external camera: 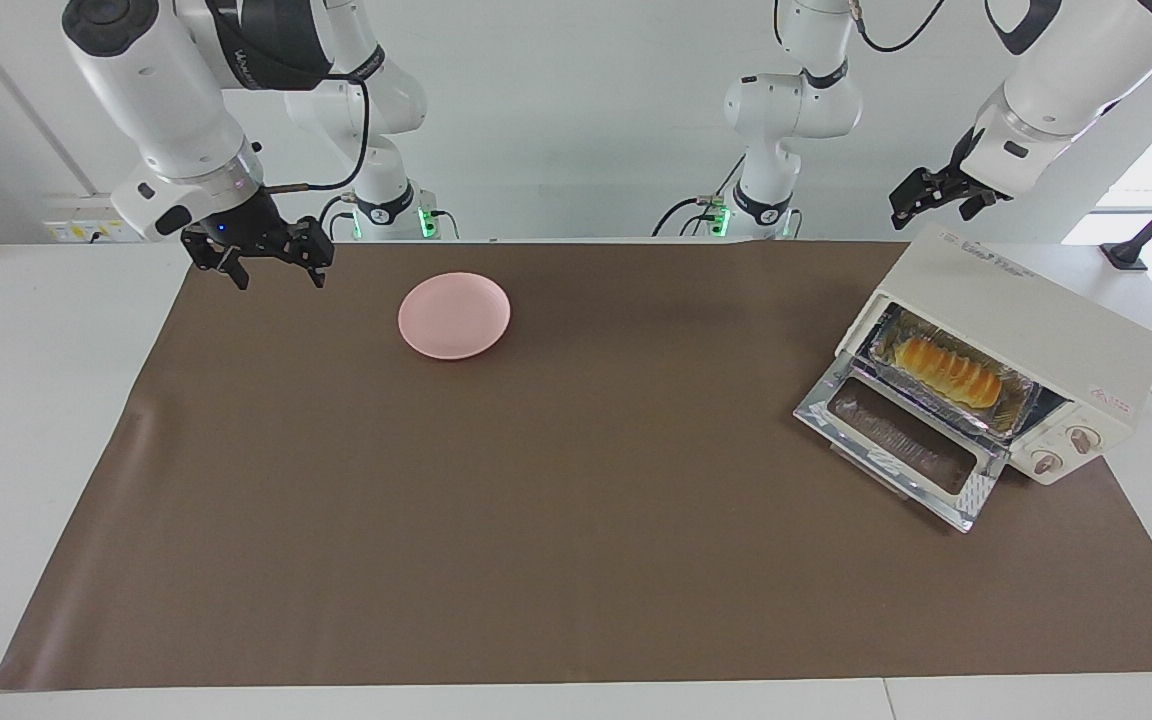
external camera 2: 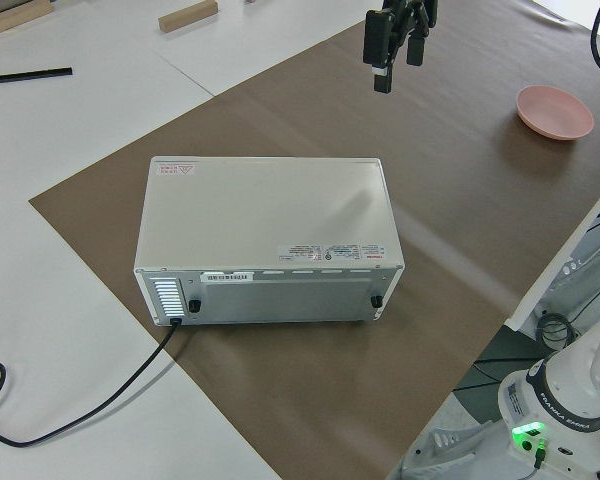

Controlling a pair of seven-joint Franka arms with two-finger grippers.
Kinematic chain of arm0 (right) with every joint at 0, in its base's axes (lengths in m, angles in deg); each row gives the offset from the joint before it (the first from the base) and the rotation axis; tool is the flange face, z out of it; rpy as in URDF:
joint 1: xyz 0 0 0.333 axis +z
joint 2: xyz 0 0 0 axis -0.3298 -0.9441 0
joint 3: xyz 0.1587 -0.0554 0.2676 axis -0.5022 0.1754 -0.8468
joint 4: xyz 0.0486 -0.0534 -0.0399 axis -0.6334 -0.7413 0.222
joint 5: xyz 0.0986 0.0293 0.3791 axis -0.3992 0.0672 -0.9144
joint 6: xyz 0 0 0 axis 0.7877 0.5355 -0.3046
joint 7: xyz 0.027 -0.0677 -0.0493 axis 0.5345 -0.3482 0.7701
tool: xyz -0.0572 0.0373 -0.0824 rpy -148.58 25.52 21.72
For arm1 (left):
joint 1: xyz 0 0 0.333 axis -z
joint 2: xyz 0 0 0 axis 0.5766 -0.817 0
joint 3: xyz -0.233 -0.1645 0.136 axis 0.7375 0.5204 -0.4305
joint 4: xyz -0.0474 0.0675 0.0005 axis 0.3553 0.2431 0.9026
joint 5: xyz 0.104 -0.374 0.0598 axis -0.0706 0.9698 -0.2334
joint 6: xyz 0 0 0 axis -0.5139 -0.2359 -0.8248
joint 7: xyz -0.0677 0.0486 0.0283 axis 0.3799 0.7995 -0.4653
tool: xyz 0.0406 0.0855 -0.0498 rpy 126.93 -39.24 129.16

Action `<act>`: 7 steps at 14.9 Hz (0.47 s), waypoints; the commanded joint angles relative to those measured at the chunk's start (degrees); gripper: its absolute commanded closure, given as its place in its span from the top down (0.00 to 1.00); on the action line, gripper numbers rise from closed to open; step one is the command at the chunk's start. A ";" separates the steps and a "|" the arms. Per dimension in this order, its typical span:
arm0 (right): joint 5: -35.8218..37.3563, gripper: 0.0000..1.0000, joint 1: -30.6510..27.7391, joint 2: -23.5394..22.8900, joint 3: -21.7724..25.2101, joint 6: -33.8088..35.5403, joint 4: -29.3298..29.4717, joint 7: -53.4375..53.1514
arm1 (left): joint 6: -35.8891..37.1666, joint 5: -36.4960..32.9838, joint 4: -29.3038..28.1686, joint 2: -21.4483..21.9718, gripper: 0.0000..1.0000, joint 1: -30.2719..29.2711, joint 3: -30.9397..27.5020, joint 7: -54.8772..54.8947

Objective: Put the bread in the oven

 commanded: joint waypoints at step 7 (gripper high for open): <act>0.73 1.00 -0.58 1.28 -0.65 -0.11 -1.37 -0.48 | -7.08 1.27 -3.10 0.22 1.00 -0.62 1.04 1.56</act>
